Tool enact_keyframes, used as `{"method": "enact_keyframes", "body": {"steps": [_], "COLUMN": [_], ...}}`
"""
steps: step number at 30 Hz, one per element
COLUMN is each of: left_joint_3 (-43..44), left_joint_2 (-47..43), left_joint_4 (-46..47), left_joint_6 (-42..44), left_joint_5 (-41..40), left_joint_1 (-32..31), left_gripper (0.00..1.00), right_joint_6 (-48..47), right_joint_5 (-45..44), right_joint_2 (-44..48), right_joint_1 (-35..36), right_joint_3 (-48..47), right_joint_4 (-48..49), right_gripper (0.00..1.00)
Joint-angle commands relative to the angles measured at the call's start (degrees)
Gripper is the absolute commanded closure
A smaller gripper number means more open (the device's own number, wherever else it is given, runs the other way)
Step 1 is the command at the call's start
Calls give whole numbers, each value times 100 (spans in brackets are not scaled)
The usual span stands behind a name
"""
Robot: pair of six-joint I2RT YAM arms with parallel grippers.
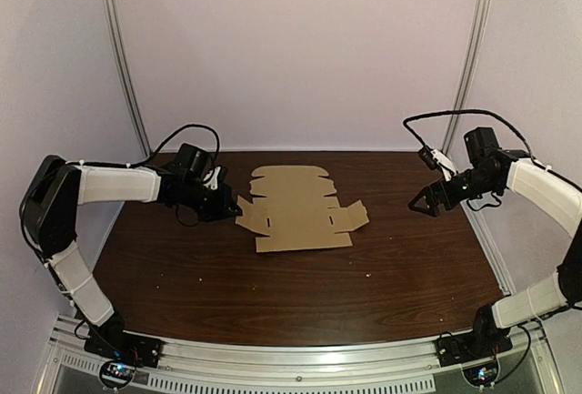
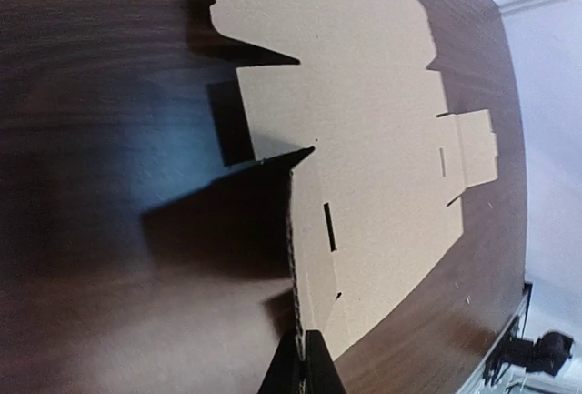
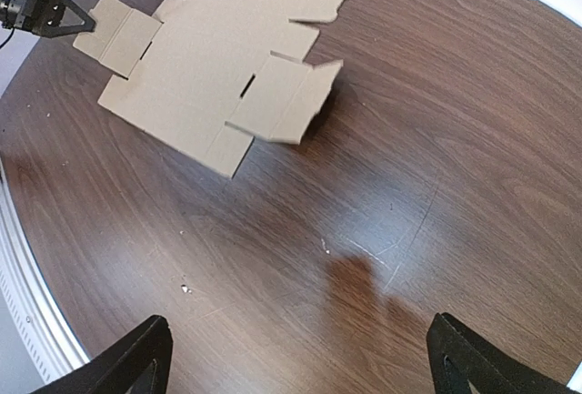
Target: Fold the paper box
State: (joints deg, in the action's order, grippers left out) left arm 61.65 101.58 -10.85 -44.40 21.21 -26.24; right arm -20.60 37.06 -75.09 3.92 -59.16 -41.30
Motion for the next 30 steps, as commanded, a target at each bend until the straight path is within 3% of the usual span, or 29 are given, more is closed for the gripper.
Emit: {"method": "enact_keyframes", "body": {"steps": [1, 7, 13, 22, 30], "left_joint_3": [-478, -1067, -1337, -944, -820], "left_joint_2": [-956, -2073, -3012, -3061, -3127], "left_joint_4": [-808, -1569, -1626, -1657, -1823], "left_joint_6": [1123, 2384, 3227, 3679, 4007], "left_joint_5": [625, 972, 1424, 1641, 1430], "left_joint_1": [-162, -195, -371, -563, -577], "left_gripper": [100, 100, 100, 100, 100], "right_joint_6": [-357, -472, -803, -1216, -1306], "right_joint_5": [275, 473, 863, 640, 894], "right_joint_2": [189, -51, -603, -1908, -2616], "right_joint_1": [38, 66, 364, 1552, 1788], "right_joint_3": [-268, -525, -1261, -2473, -3188], "right_joint_4": [-332, -520, -1007, -1865, -2326], "right_gripper": [0, 0, 0, 0, 0]}}
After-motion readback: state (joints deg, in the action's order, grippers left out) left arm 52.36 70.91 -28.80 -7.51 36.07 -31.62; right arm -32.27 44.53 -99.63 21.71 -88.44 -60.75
